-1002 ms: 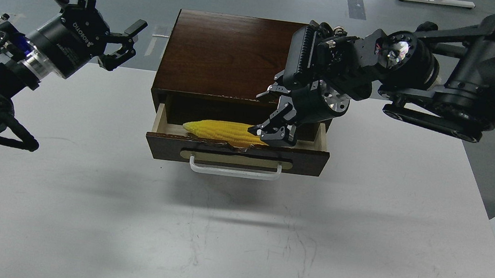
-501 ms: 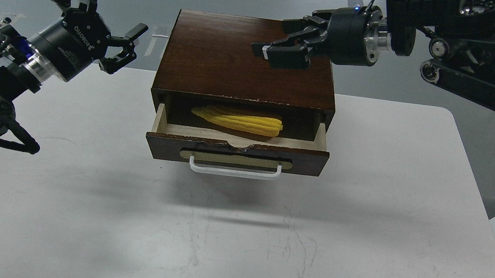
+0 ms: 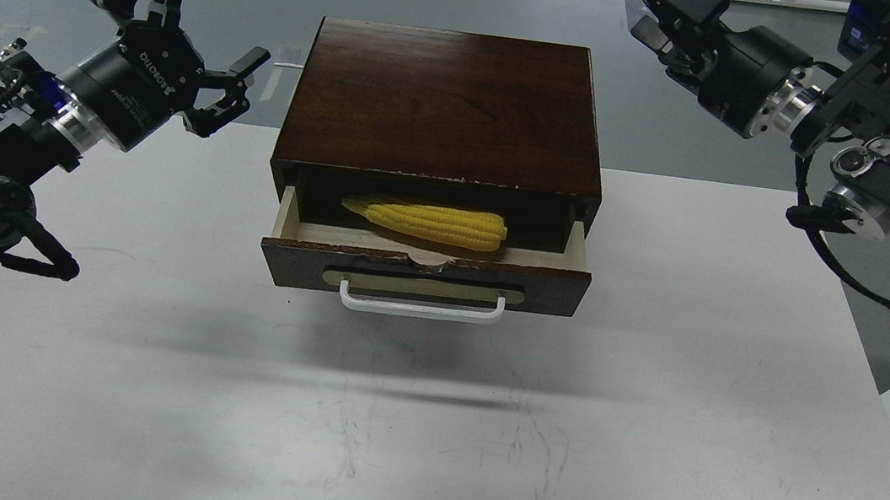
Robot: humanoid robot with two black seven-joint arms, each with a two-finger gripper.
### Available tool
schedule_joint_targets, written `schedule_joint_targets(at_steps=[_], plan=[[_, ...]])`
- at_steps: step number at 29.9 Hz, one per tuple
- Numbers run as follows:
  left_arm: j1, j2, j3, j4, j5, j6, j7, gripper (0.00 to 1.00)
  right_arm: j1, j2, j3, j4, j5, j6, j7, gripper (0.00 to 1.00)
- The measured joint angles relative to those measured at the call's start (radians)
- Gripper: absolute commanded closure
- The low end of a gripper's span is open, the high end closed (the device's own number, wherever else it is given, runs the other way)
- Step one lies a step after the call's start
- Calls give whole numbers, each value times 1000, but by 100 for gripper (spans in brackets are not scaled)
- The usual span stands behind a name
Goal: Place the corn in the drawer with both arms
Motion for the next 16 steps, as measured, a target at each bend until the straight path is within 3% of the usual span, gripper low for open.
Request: schedule_joint_targets(at_steps=[7,16], plan=[[17,-37,4,76,0,-12,0,2,-252,28,257,-5,105,0,0,0],[27,-65,-15,187,-14,-90,0,2,-387,67,367,10,265,21,0,0]])
